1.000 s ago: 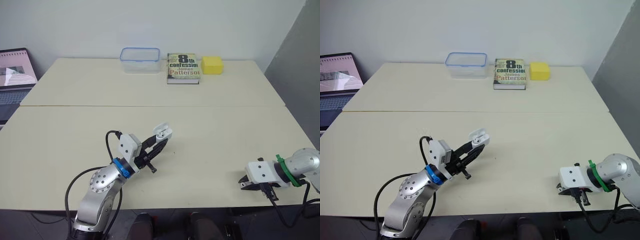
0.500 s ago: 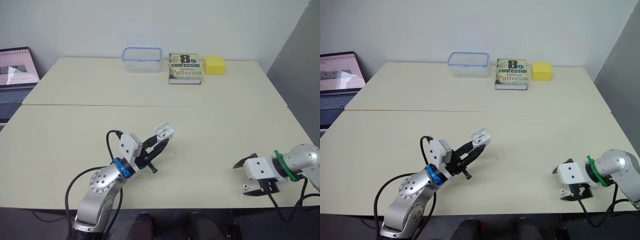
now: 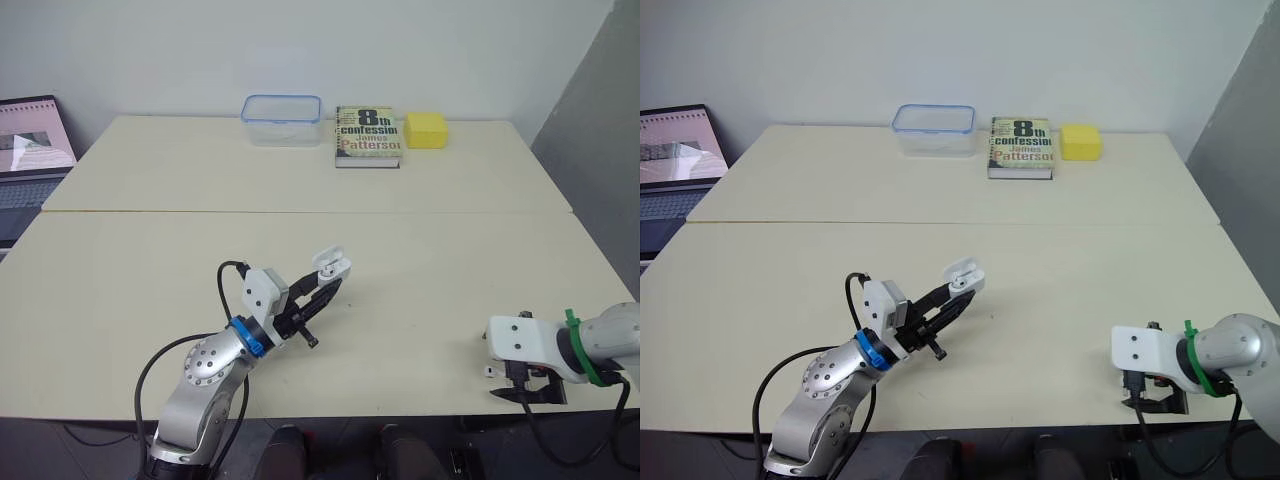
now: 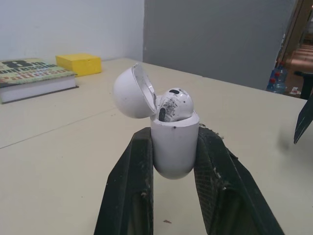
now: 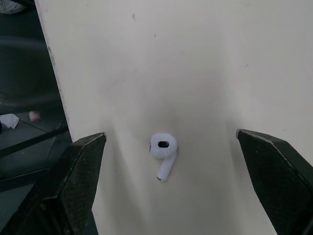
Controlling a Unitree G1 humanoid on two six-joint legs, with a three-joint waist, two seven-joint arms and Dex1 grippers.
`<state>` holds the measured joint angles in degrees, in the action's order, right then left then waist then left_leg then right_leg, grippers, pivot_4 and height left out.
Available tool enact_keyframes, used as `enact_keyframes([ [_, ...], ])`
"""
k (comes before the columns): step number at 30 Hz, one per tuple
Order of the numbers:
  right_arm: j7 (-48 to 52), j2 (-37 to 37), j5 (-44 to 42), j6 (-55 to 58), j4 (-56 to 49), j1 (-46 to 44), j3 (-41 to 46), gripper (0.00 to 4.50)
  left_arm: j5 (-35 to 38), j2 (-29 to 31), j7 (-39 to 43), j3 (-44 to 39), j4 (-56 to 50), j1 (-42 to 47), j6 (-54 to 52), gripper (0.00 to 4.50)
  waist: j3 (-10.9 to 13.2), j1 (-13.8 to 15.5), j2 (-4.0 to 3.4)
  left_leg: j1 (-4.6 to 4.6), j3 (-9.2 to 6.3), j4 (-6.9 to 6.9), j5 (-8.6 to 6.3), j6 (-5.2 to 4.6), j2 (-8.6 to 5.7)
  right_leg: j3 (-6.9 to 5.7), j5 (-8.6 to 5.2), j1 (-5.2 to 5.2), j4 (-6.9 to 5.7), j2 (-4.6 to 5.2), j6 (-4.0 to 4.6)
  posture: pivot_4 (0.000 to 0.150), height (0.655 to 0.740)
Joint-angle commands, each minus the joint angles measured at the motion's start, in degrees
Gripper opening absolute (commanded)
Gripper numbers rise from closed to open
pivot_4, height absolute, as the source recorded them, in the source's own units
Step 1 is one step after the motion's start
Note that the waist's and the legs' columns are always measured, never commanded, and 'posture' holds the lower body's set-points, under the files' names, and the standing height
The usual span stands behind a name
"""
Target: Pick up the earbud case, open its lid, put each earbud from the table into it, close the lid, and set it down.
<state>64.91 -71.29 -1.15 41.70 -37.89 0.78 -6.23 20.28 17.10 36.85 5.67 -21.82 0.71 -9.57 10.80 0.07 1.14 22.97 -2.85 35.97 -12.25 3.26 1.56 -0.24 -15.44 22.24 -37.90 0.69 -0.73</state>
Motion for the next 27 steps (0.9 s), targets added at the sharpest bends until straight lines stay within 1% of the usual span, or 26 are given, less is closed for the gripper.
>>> enact_keyframes([
  [1,-1.1,0.0,1.7,0.5,1.2,-2.5,-2.7,4.46,0.4,-0.3,-0.1,0.1,-1.0,0.4,1.3,0.75,0.0,0.0,0.0,-0.01,0.02,0.0,0.0,0.0,0.0,0.02,0.0,0.0,0.0,0.0,0.0,0.15,0.74],
  [7,-1.0,0.3,2.5,-0.8,4.6,-4.9,-6.2,4.46,0.2,-0.4,-0.5,0.2,-1.5,0.0,1.3,0.75,0.0,-0.1,0.01,-0.02,0.01,0.0,0.0,0.0,0.02,-0.01,0.0,0.0,-0.02,-0.01,0.0,0.15,0.74],
  [8,-1.0,0.4,2.4,-0.7,4.8,-5.2,-6.5,4.1,0.2,-0.4,-0.5,0.2,-1.5,0.0,1.2,0.75,0.0,-0.1,0.03,-0.03,0.01,0.0,0.0,0.0,0.02,-0.01,0.0,0.0,-0.02,-0.01,0.0,0.15,0.74],
  [10,-0.8,0.8,2.2,-0.2,4.9,-5.8,-7.2,3.64,0.2,-0.4,-0.6,0.3,-1.6,-0.1,1.2,0.75,-0.1,-0.2,0.09,-0.04,0.01,0.01,0.0,0.0,0.03,-0.01,0.0,-0.01,-0.02,-0.01,0.0,0.15,0.74],
  [11,-0.7,0.9,2.0,0.1,4.8,-6.0,-7.4,3.23,0.2,-0.4,-0.6,0.3,-1.6,-0.1,1.2,0.75,-0.1,-0.2,0.12,-0.05,0.01,0.02,0.0,-0.01,0.03,-0.01,0.0,-0.02,-0.02,-0.01,-0.01,0.15,0.74],
  [19,-0.5,0.9,1.6,1.9,3.7,-6.9,-8.3,0.39,0.1,-0.4,-0.3,0.4,-1.2,0.2,1.5,0.75,-0.1,-0.2,0.18,-0.06,0.04,0.05,0.0,0.0,0.03,0.02,0.03,-0.04,-0.02,-0.01,-0.06,0.15,0.74],
  [24,-0.5,0.6,1.0,0.9,3.4,-7.6,-6.4,0.36,0.1,-0.3,0.1,0.4,-0.7,0.7,1.6,0.75,-0.1,-0.2,0.17,-0.06,0.03,0.05,0.0,-0.01,0.03,0.02,0.04,-0.03,-0.02,0.0,-0.06,0.15,0.74],
  [27,-1.2,2.2,-0.3,-1.3,3.9,-10.4,-4.0,0.36,0.2,-0.4,0.3,0.3,-0.1,1.2,1.8,0.75,-0.1,-0.2,0.17,-0.05,0.05,0.05,0.0,-0.01,0.02,0.03,0.04,-0.01,-0.02,0.0,-0.06,0.15,0.74],
])
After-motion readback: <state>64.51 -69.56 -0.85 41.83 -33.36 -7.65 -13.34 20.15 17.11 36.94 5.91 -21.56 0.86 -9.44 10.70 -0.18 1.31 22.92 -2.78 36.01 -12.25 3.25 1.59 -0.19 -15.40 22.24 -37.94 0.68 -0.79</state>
